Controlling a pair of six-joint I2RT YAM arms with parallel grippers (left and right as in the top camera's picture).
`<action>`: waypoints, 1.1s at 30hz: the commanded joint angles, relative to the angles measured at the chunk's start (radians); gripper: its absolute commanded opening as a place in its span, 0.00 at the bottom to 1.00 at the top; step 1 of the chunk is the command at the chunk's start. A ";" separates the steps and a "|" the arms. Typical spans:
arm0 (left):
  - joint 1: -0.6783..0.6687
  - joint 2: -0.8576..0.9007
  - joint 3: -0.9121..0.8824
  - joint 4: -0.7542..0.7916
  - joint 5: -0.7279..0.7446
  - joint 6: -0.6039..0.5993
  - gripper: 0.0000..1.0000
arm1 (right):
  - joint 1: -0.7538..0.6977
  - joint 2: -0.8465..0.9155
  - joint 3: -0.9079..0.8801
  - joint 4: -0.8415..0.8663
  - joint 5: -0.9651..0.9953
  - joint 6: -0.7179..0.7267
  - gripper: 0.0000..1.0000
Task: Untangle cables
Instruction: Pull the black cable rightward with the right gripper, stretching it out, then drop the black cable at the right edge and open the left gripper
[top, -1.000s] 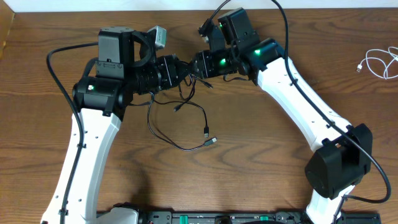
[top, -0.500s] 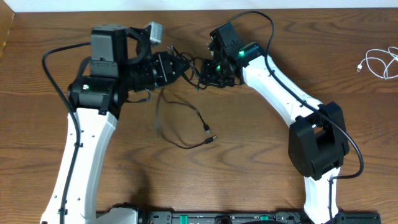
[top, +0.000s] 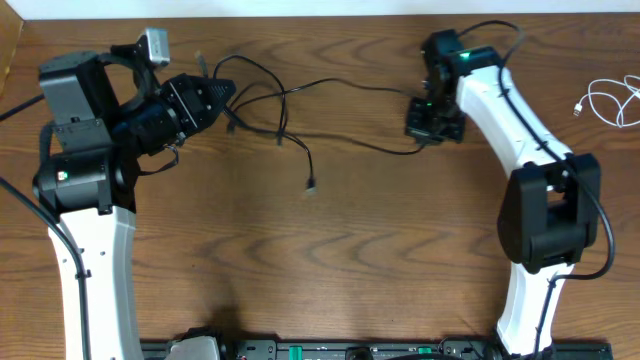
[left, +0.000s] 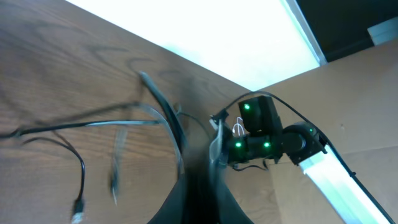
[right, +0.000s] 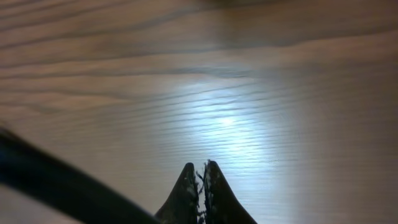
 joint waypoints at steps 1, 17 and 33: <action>0.027 -0.016 0.016 -0.013 0.019 0.025 0.08 | -0.081 0.008 -0.003 -0.045 0.105 -0.069 0.01; 0.055 -0.013 0.016 -0.281 -0.214 0.208 0.15 | -0.427 -0.162 -0.001 -0.031 -0.275 -0.277 0.01; -0.119 0.012 -0.038 -0.372 -0.252 0.291 0.14 | -0.803 -0.645 0.082 0.208 -0.118 -0.134 0.01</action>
